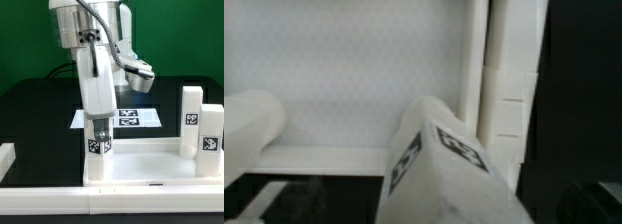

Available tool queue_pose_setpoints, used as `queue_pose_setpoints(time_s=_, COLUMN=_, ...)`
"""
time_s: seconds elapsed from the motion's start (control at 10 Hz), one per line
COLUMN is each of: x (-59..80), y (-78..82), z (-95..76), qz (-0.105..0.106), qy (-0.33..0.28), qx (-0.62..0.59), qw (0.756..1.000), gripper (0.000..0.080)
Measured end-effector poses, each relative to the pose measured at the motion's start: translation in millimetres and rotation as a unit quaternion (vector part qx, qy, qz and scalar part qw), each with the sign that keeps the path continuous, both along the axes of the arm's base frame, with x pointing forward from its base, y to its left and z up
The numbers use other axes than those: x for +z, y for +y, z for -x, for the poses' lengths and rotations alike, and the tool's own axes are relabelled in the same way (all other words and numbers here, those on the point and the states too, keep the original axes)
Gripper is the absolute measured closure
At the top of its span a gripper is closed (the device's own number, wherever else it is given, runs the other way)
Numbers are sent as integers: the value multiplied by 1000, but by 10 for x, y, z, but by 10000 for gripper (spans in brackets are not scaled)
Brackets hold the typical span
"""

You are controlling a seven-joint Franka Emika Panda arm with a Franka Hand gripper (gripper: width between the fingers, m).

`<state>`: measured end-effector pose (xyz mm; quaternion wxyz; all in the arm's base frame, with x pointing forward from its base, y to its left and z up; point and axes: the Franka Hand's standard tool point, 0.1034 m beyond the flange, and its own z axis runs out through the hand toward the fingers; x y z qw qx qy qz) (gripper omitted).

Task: Assemble desk

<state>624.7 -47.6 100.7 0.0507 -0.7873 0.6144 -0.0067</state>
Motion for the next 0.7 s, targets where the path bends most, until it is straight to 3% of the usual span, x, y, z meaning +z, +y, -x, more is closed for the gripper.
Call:
queue_pose_setpoints(time_s=0.2, x=30, y=-28, z=-16, qz=23, qy=-17, qx=210, qw=977, gripper=151)
queue_pose_setpoints(time_s=0.5, x=8, y=-27, z=-8, qz=22, qy=-16, qx=205, qw=978, gripper=183)
queue_pose_setpoints(time_s=0.6, x=5, y=-26, z=-7, qz=21, qy=-15, qx=197, qw=980, gripper=366)
queue_pose_setpoints(time_s=0.7, x=0, y=-26, z=-6, qz=18, qy=-12, qx=154, qw=988, gripper=366)
